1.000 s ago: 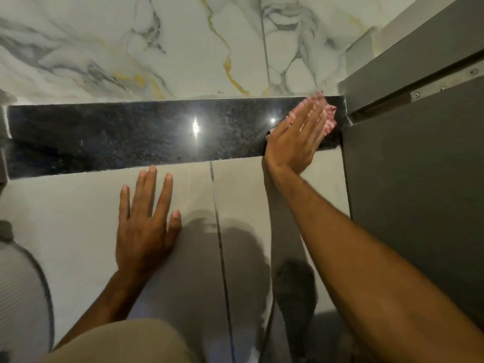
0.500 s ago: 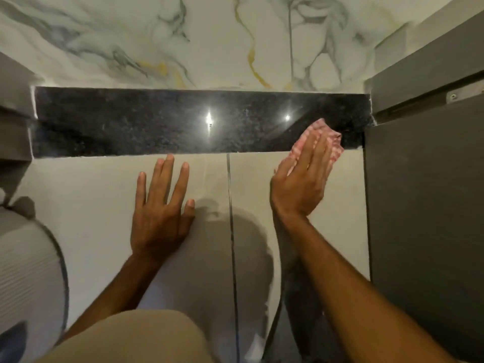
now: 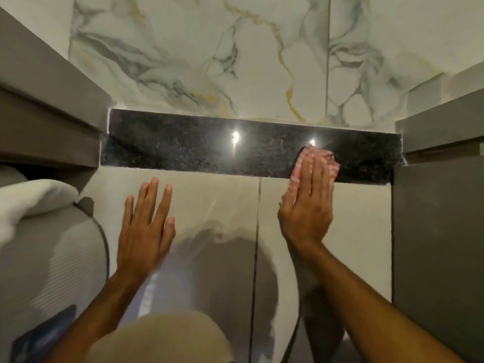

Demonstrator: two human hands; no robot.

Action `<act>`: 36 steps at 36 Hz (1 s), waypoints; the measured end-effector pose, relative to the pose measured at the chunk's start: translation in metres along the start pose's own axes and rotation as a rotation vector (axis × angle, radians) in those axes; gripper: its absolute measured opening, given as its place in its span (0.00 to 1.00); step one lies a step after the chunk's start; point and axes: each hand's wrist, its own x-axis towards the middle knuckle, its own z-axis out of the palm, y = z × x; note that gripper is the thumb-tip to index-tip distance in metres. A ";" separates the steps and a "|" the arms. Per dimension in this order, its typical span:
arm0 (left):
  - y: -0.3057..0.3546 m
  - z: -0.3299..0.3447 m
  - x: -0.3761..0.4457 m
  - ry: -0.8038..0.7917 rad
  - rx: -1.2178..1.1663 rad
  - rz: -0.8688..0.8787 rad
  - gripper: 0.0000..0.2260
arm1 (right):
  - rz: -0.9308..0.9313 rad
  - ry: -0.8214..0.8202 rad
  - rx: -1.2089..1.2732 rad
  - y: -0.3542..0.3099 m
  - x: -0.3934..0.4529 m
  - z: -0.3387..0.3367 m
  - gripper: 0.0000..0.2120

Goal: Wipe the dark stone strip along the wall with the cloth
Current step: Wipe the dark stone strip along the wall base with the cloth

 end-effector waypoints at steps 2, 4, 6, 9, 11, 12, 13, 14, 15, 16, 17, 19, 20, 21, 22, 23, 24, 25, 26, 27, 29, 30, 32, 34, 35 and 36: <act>-0.007 -0.001 -0.006 0.015 0.007 -0.052 0.30 | 0.131 0.102 -0.062 -0.033 0.030 0.011 0.30; -0.007 -0.002 -0.008 0.018 0.008 -0.097 0.30 | 0.108 0.128 -0.094 -0.070 0.057 0.025 0.29; -0.003 -0.004 -0.007 0.009 0.002 -0.137 0.30 | -0.095 0.028 -0.055 -0.107 0.068 0.038 0.31; 0.001 -0.014 -0.006 -0.032 0.014 -0.181 0.30 | -0.484 -0.165 0.049 -0.152 0.053 0.042 0.35; 0.002 -0.021 -0.007 -0.057 0.036 -0.178 0.30 | -0.599 -0.256 0.076 -0.162 0.029 0.037 0.35; 0.002 -0.024 -0.007 -0.066 0.049 -0.170 0.30 | -0.623 -0.286 0.077 -0.160 0.015 0.032 0.35; 0.002 -0.025 -0.007 -0.062 0.055 -0.167 0.30 | -0.650 -0.300 0.075 -0.151 0.000 0.028 0.35; 0.002 -0.026 -0.007 -0.042 0.051 -0.178 0.30 | -0.685 -0.296 0.073 -0.138 -0.013 0.024 0.34; 0.002 -0.026 -0.007 -0.009 0.036 -0.203 0.30 | -0.726 -0.277 0.068 -0.123 -0.025 0.020 0.33; 0.002 -0.025 -0.007 0.028 0.016 -0.233 0.30 | -0.761 -0.261 0.061 -0.108 -0.033 0.017 0.33; 0.002 -0.022 -0.006 0.059 -0.002 -0.261 0.30 | -0.777 -0.255 0.056 -0.094 -0.037 0.014 0.33; -0.002 -0.014 -0.006 0.093 -0.016 -0.299 0.31 | -0.718 -0.221 0.044 -0.084 -0.029 0.015 0.32; -0.004 -0.008 -0.005 0.111 -0.018 -0.305 0.31 | -0.649 -0.195 0.037 -0.090 -0.020 0.017 0.32; -0.007 -0.003 -0.005 0.132 -0.021 -0.307 0.31 | -0.568 -0.169 0.033 -0.102 -0.009 0.022 0.32; -0.010 0.003 -0.005 0.151 -0.027 -0.310 0.31 | -0.487 -0.142 0.035 -0.119 0.002 0.028 0.31; -0.012 0.008 -0.006 0.172 -0.034 -0.320 0.30 | -0.418 -0.112 0.041 -0.140 0.015 0.034 0.32; -0.013 0.012 -0.006 0.194 -0.044 -0.338 0.30 | -0.368 -0.093 0.052 -0.163 0.026 0.042 0.32; -0.014 0.016 -0.006 0.214 -0.057 -0.360 0.30 | -0.343 -0.089 0.062 -0.187 0.035 0.050 0.33; -0.015 0.018 -0.006 0.231 -0.067 -0.379 0.31 | -0.352 -0.092 0.072 -0.210 0.040 0.057 0.33; -0.015 0.020 -0.006 0.250 -0.075 -0.395 0.31 | -0.395 -0.107 0.083 -0.231 0.041 0.062 0.33; -0.016 0.023 -0.006 0.280 -0.094 -0.411 0.32 | -0.569 -0.188 0.104 -0.263 0.030 0.065 0.33; -0.015 0.024 -0.005 0.278 -0.092 -0.419 0.33 | -0.681 -0.237 0.116 -0.271 0.022 0.064 0.33; -0.014 0.024 -0.006 0.262 -0.051 -0.431 0.33 | -0.891 -0.324 0.110 -0.268 0.008 0.056 0.32; -0.012 0.023 -0.008 0.231 0.012 -0.428 0.32 | -1.036 -0.418 0.054 -0.245 -0.001 0.045 0.32; -0.012 0.023 -0.009 0.215 0.034 -0.429 0.31 | -1.087 -0.452 0.025 -0.229 -0.003 0.040 0.33; -0.012 0.022 -0.010 0.209 0.042 -0.434 0.31 | -1.114 -0.470 0.002 -0.213 -0.003 0.035 0.33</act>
